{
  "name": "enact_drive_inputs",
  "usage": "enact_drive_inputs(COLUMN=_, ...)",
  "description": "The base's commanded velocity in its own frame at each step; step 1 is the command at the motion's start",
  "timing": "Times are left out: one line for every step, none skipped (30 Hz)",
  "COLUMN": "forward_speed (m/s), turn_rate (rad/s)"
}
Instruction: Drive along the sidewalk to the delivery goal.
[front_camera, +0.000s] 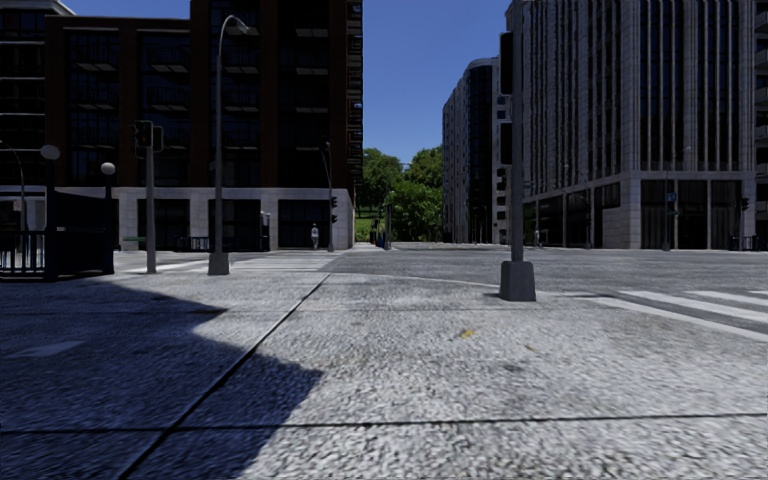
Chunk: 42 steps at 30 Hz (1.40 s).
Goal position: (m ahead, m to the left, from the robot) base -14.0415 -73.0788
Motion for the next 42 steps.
enact_drive_inputs(forward_speed=2.0, turn_rate=0.0)
enact_drive_inputs(forward_speed=2.0, turn_rate=0.0)
enact_drive_inputs(forward_speed=2.0, turn_rate=0.0)
enact_drive_inputs(forward_speed=2.0, turn_rate=0.0)
enact_drive_inputs(forward_speed=2.0, turn_rate=0.0)
enact_drive_inputs(forward_speed=2.0, turn_rate=0.0)
enact_drive_inputs(forward_speed=2.0, turn_rate=-0.11)
enact_drive_inputs(forward_speed=2.0, turn_rate=-0.23)
enact_drive_inputs(forward_speed=2.0, turn_rate=-0.36)
enact_drive_inputs(forward_speed=2.0, turn_rate=-0.52)
enact_drive_inputs(forward_speed=2.0, turn_rate=-0.52)
enact_drive_inputs(forward_speed=2.0, turn_rate=-0.78)
enact_drive_inputs(forward_speed=2.0, turn_rate=-0.78)
enact_drive_inputs(forward_speed=2.0, turn_rate=-0.88)
enact_drive_inputs(forward_speed=2.0, turn_rate=-0.92)
enact_drive_inputs(forward_speed=2.0, turn_rate=-0.93)
enact_drive_inputs(forward_speed=2.0, turn_rate=-0.93)
enact_drive_inputs(forward_speed=2.0, turn_rate=-0.94)
enact_drive_inputs(forward_speed=2.0, turn_rate=-0.96)
enact_drive_inputs(forward_speed=2.0, turn_rate=-1.01)
enact_drive_inputs(forward_speed=2.0, turn_rate=-1.08)
enact_drive_inputs(forward_speed=2.0, turn_rate=-1.2)
enact_drive_inputs(forward_speed=2.0, turn_rate=-1.2)
enact_drive_inputs(forward_speed=2.0, turn_rate=-1.2)
enact_drive_inputs(forward_speed=2.0, turn_rate=-1.2)
enact_drive_inputs(forward_speed=2.0, turn_rate=-1.2)
enact_drive_inputs(forward_speed=2.0, turn_rate=-1.2)
enact_drive_inputs(forward_speed=2.0, turn_rate=-1.2)
enact_drive_inputs(forward_speed=2.0, turn_rate=-1.2)
enact_drive_inputs(forward_speed=2.0, turn_rate=-1.2)
enact_drive_inputs(forward_speed=2.0, turn_rate=-1.2)
enact_drive_inputs(forward_speed=2.0, turn_rate=-1.2)
enact_drive_inputs(forward_speed=2.0, turn_rate=-1.2)
enact_drive_inputs(forward_speed=2.0, turn_rate=-1.2)
enact_drive_inputs(forward_speed=2.0, turn_rate=-1.2)
enact_drive_inputs(forward_speed=2.0, turn_rate=-1.2)
enact_drive_inputs(forward_speed=2.0, turn_rate=-1.2)
enact_drive_inputs(forward_speed=2.0, turn_rate=-1.2)
enact_drive_inputs(forward_speed=2.0, turn_rate=-1.06)
enact_drive_inputs(forward_speed=2.0, turn_rate=-0.63)
enact_drive_inputs(forward_speed=2.0, turn_rate=-0.55)
enact_drive_inputs(forward_speed=2.0, turn_rate=-0.53)
